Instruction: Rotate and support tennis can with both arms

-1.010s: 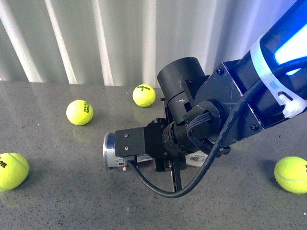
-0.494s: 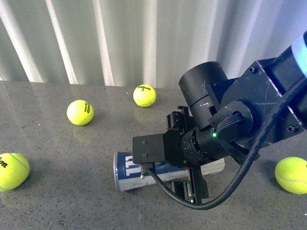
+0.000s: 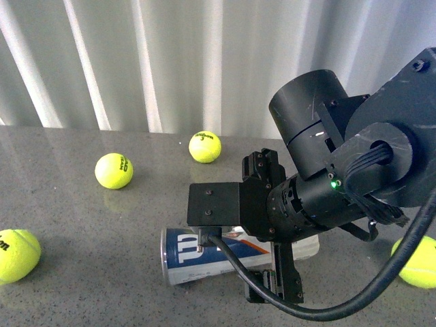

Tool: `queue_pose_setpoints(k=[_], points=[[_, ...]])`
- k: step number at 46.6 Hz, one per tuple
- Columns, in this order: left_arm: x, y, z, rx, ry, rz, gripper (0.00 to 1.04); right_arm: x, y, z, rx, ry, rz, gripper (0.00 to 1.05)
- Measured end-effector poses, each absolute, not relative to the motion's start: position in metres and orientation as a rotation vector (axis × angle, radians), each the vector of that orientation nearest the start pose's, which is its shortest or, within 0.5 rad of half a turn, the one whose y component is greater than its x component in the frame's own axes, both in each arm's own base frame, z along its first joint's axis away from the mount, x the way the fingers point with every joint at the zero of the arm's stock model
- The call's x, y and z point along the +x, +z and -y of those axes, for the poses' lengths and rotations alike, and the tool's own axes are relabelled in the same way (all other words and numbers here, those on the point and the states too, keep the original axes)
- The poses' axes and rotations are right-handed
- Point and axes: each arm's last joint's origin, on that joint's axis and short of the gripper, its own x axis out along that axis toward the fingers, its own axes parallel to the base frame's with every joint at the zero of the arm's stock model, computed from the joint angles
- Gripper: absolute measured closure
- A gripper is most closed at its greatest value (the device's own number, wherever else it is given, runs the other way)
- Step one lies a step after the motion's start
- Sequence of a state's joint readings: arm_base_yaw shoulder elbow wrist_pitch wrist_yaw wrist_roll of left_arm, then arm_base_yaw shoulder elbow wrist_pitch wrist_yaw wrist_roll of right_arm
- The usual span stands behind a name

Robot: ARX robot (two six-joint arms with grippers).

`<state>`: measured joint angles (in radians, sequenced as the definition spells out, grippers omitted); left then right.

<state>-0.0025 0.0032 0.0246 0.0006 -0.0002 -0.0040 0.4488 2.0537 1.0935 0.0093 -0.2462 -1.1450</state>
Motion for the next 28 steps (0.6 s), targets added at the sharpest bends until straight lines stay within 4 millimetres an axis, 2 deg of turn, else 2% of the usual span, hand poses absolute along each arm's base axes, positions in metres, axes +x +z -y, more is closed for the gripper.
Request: queue_pose_setpoints(k=[10,14,21,25,28], points=[[0.096,0.172,0.0,-0.004,-0.002,0.022,0.07,0.341,0.129,-0.175,-0.915,1.071,-0.45,0.07],[0.096,0.172,0.0,-0.004,-0.002,0.022,0.07,0.34,0.154,-0.171,-0.746,0.967,-0.425,0.07],[0.096,0.172,0.0,-0.004,-0.002,0.022,0.07,0.339,0.19,-0.148,-0.424,0.639,-0.43,0.07],[0.096,0.172,0.0,-0.004,-0.002,0.022,0.07,0.332,0.205,-0.121,-0.145,0.359,-0.471,0.07],[0.096,0.172,0.0,-0.004,-0.002,0.022,0.07,0.323,0.21,-0.106,-0.013,0.212,-0.459,0.07]])
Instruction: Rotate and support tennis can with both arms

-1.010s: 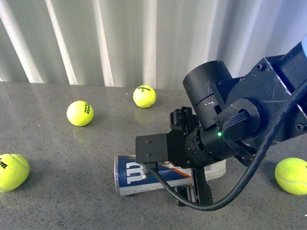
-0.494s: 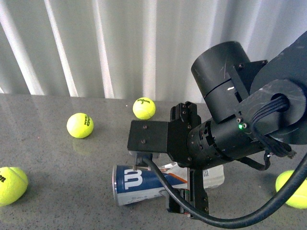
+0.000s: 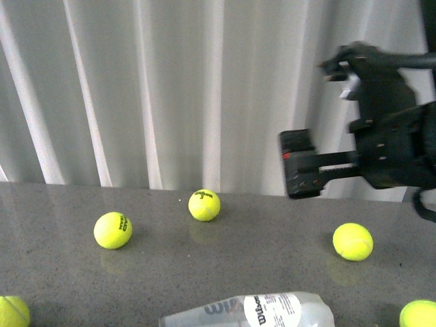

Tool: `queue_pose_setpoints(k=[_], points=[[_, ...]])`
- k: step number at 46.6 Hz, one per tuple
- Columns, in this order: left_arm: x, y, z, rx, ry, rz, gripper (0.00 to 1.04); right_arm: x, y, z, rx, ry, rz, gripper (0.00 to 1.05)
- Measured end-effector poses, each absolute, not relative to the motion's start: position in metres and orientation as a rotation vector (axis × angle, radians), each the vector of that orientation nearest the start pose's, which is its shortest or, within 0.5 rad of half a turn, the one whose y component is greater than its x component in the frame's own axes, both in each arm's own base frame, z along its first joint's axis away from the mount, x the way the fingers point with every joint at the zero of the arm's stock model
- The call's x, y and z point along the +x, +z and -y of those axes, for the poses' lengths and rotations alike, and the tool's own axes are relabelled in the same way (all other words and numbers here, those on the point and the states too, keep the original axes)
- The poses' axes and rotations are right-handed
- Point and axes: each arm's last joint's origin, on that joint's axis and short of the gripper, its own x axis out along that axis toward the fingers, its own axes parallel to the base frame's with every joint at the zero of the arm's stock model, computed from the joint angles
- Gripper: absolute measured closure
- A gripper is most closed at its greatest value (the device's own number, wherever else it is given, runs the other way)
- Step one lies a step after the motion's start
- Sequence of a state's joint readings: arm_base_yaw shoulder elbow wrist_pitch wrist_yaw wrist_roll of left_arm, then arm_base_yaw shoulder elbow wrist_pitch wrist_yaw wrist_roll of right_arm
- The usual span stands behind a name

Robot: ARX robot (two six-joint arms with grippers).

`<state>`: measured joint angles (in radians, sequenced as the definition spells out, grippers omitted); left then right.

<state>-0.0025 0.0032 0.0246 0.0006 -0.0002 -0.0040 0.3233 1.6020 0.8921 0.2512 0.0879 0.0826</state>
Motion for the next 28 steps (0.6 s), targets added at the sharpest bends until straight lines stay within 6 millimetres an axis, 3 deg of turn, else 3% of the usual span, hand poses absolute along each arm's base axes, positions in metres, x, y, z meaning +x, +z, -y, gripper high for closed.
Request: queue_pose_setpoints(k=[3,11,17,23,28], points=[[0.096,0.172,0.0,-0.004,-0.002,0.022,0.07,0.313,0.213,-0.094,0.086,0.126,-0.434,0.07],[0.096,0.172,0.0,-0.004,-0.002,0.022,0.07,0.278,0.213,-0.073,0.129,-0.015,-0.321,0.07],[0.096,0.172,0.0,-0.004,-0.002,0.022,0.07,0.276,0.21,-0.072,0.117,-0.012,-0.305,0.08],[0.096,0.172,0.0,-0.004,-0.002,0.023,0.07,0.252,0.198,-0.054,0.042,0.012,-0.038,0.36],[0.096,0.172,0.0,-0.004,-0.002,0.023,0.07,0.233,0.195,-0.042,0.02,0.005,-0.005,0.54]])
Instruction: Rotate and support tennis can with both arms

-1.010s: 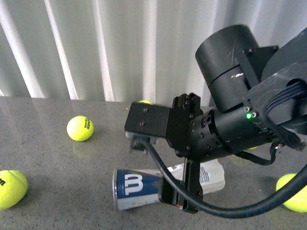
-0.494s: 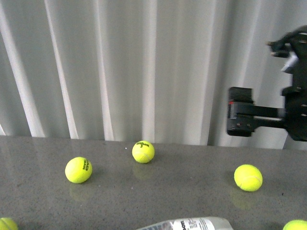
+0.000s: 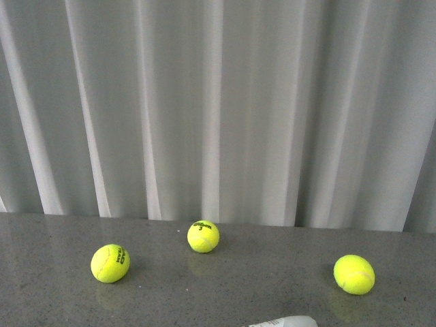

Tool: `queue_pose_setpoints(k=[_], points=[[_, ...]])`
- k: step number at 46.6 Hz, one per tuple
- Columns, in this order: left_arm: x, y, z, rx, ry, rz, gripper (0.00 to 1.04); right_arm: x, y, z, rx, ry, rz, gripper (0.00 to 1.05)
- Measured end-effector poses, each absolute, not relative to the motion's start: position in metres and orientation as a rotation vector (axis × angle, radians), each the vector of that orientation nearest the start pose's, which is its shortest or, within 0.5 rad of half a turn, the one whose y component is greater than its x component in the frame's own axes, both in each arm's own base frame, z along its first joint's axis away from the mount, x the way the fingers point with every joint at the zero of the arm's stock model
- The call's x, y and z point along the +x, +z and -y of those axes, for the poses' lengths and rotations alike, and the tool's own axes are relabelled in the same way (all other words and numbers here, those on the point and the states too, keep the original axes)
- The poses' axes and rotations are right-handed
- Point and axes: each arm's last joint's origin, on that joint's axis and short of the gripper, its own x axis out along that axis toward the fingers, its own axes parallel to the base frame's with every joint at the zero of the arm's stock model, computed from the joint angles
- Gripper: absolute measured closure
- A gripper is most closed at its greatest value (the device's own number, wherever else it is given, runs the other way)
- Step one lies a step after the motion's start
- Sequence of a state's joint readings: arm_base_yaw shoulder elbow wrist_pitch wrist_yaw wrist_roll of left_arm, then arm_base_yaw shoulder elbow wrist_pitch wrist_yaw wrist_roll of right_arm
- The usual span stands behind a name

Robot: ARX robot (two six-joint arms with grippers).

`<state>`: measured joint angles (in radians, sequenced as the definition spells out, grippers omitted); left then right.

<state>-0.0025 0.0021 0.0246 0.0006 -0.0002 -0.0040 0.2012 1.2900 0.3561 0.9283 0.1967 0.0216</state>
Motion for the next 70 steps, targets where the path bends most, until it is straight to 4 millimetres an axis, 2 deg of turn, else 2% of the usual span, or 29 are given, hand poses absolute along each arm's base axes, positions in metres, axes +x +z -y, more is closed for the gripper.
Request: queue_pose_setpoints(k=[15,32,42,70], points=[[0.096,0.172,0.0,-0.004,-0.002,0.023,0.07,0.194,0.181,-0.022,-0.001,0.008,-0.012,1.02],[0.096,0.172,0.0,-0.004,-0.002,0.023,0.07,0.165,0.172,-0.007,0.0,0.027,-0.017,1.01],[0.096,0.172,0.0,-0.004,-0.002,0.023,0.07,0.151,0.16,0.0,0.0,-0.002,-0.023,1.01],[0.096,0.172,0.0,-0.004,-0.002,0.023,0.07,0.126,0.167,0.0,0.0,0.001,0.002,1.01]])
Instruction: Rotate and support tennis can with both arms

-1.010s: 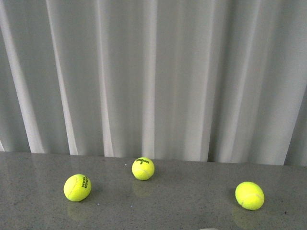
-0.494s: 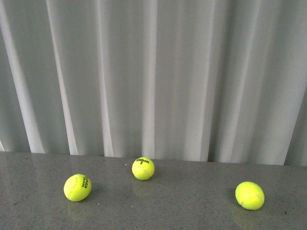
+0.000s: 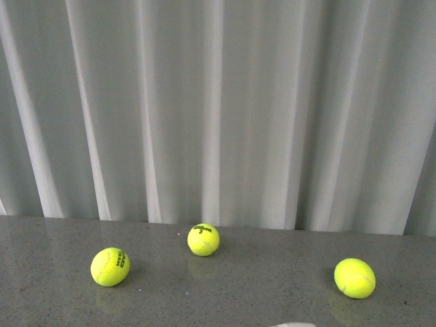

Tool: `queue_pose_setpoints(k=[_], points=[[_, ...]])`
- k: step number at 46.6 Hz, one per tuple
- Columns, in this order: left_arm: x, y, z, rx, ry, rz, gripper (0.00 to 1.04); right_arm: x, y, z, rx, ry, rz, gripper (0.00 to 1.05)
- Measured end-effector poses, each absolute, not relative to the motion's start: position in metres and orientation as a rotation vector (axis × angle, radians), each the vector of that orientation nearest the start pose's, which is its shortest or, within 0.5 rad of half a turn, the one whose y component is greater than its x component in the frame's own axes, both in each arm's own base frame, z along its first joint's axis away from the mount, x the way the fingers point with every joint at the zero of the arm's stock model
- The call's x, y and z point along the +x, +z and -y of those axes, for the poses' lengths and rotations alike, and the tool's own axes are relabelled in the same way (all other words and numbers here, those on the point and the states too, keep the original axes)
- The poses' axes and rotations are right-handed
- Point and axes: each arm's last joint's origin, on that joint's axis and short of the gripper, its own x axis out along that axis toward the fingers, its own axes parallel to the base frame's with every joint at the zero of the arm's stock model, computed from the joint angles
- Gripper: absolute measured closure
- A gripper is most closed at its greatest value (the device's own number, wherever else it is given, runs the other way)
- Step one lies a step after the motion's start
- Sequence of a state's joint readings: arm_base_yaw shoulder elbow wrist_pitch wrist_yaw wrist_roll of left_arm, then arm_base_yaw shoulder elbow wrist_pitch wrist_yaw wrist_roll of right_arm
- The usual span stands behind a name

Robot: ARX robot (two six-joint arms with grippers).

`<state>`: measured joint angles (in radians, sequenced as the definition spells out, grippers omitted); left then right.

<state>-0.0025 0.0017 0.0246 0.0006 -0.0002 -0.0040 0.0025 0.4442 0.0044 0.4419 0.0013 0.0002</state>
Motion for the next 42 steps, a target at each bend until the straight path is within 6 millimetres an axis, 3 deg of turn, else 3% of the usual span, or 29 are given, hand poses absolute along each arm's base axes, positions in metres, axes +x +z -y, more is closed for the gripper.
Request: queue_pose_setpoints(k=[42], points=[[0.096,0.172,0.0,-0.004,-0.002,0.024,0.07,0.098,0.165,0.0,0.0,0.004,0.003,1.01]])
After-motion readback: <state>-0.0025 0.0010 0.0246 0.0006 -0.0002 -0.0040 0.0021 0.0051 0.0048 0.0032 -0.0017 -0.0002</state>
